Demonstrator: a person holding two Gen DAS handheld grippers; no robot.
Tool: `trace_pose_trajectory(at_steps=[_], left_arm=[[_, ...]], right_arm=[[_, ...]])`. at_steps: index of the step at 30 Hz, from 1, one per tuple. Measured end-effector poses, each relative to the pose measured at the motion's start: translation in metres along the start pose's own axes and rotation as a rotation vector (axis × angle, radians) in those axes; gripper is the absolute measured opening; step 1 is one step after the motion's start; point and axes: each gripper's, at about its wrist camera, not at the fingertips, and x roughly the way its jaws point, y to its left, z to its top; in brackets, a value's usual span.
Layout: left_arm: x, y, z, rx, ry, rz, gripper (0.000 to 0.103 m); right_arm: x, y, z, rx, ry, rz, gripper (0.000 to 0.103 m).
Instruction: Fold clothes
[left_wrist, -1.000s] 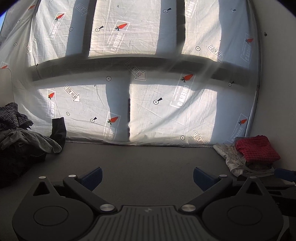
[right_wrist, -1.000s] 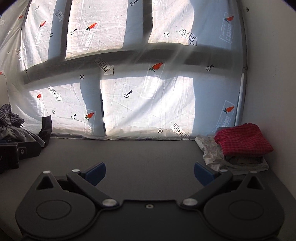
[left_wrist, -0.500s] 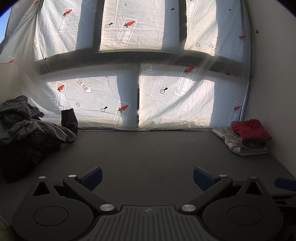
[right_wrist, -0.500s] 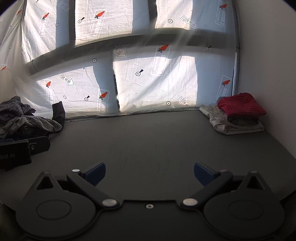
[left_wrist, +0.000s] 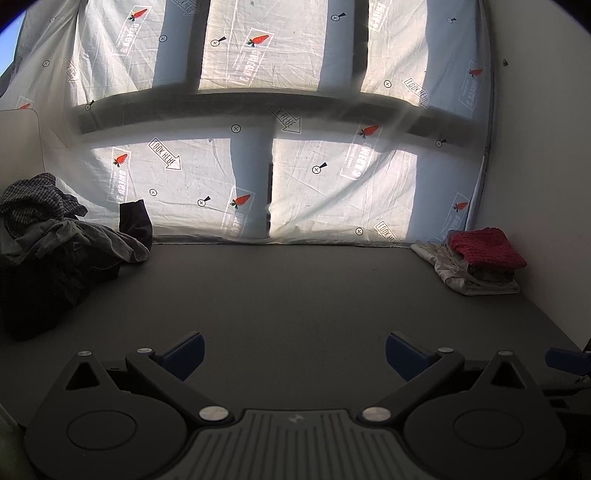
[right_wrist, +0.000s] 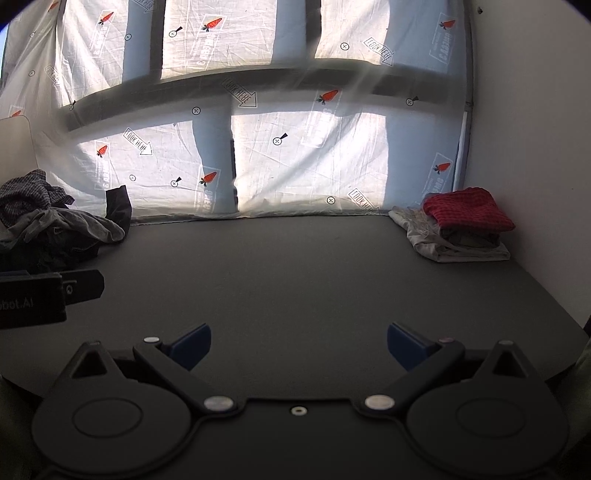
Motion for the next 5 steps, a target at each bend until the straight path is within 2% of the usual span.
trace_pose_trajectory(at_steps=[5], left_arm=[[-0.0028,0.0028,-0.0004,-0.005,0.000,-0.002,0.103]], right_arm=[[-0.0041,0.0022,-0.0012,0.003,-0.005,0.002,0.103]])
